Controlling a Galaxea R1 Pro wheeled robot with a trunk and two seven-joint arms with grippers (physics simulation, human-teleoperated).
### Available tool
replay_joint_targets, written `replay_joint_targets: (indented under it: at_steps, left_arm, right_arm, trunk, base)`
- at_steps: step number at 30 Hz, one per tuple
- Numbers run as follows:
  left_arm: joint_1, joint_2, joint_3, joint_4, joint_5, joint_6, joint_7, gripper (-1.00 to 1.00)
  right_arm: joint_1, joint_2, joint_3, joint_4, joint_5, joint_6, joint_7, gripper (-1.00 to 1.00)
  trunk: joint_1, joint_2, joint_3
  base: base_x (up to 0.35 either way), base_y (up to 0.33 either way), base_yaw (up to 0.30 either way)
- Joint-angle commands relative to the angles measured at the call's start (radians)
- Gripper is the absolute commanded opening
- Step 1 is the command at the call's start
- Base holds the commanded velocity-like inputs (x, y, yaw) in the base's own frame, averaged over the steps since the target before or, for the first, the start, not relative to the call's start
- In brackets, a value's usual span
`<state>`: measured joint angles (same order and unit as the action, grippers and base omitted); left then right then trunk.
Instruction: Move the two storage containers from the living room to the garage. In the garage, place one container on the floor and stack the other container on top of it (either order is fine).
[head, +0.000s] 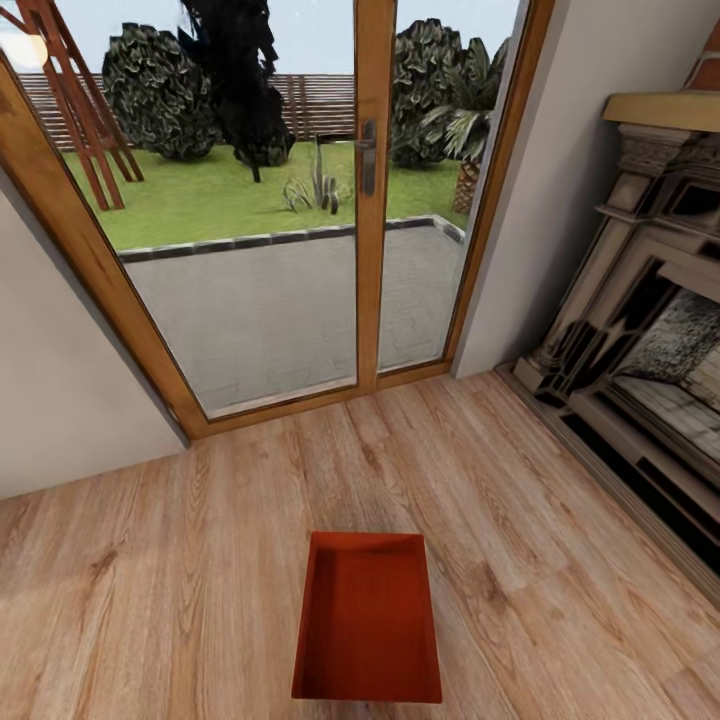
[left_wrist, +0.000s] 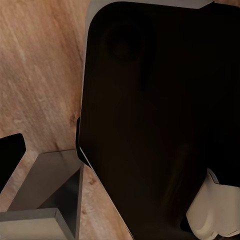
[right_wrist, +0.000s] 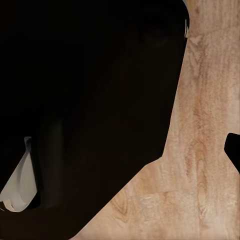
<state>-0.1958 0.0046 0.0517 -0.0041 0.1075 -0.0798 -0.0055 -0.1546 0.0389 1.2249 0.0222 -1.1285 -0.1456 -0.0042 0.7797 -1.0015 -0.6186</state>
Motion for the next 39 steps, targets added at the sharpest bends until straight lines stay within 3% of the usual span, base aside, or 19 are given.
replay_joint_targets:
  at_steps: [1,14,23,24,26,27,28,29,33,37,39]
  left_arm:
    - [-0.001,0.000,0.004,0.001,0.006,-0.003,-0.001,1.00]
    - [-0.001,-0.001,0.004,0.001,0.005,-0.003,-0.001,1.00]
    - [-0.001,-0.003,-0.002,-0.024,-0.014,0.016,0.018,1.00]
    - [-0.001,0.001,-0.003,-0.047,-0.015,0.017,0.018,1.00]
    - [-0.002,0.027,-0.004,-0.223,-0.017,0.063,0.013,1.00]
    - [-0.002,0.029,-0.004,-0.251,-0.017,0.080,0.013,1.00]
    - [-0.002,0.032,-0.004,-0.312,-0.018,0.120,0.014,1.00]
    - [-0.004,0.032,-0.003,-0.450,-0.019,0.227,0.017,1.00]
    - [-0.010,0.026,-0.003,-0.653,-0.026,0.417,0.019,1.00]
    - [-0.027,0.014,-0.004,-0.711,-0.030,0.485,0.020,1.00]
    - [-0.071,-0.006,-0.004,-0.715,-0.030,0.501,0.019,1.00]
  right_arm:
    - [0.000,0.001,0.008,0.002,-0.007,-0.003,0.000,1.00]
    - [0.000,0.001,0.008,0.002,-0.007,-0.003,0.000,1.00]
    - [-0.002,0.001,0.005,-0.004,-0.009,0.003,-0.002,1.00]
    - [-0.001,0.001,0.005,-0.007,-0.008,0.004,-0.002,1.00]
    - [-0.024,0.002,0.005,-0.013,-0.009,0.006,-0.002,1.00]
    - [-0.048,0.002,0.005,-0.014,-0.009,0.007,-0.002,1.00]
    - [-0.063,0.002,0.005,-0.014,-0.009,0.008,-0.002,1.00]
    - [-0.125,0.002,0.005,-0.014,-0.010,0.010,-0.001,1.00]
    - [-0.232,0.004,0.005,-0.014,-0.010,0.033,-0.009,1.00]
    - [-0.315,0.004,0.004,-0.015,-0.010,0.102,-0.021,1.00]
    - [-0.371,0.005,0.004,-0.015,-0.011,0.130,-0.025,1.00]
  trunk:
    - [0.000,0.000,-0.001]
    - [0.000,0.000,-0.001]
    - [0.000,0.000,-0.001]
    - [0.000,0.000,-0.001]
    - [0.000,0.000,-0.001]
    - [0.000,0.000,-0.001]
    - [0.000,0.000,-0.001]
    - [0.000,0.000,-0.001]
    - [0.000,0.000,-0.001]
    - [0.000,0.000,-0.001]
    - [0.000,0.000,-0.001]
  base:
    - [0.000,0.000,0.000]
    - [0.000,0.000,0.000]
    - [0.000,0.000,0.000]
    - [0.000,0.000,0.000]
    - [0.000,0.000,0.000]
    - [0.000,0.000,0.000]
    - [0.000,0.000,0.000]
    - [0.000,0.000,0.000]
    - [0.000,0.000,0.000]
    - [0.000,0.000,0.000]
    - [0.000,0.000,0.000]
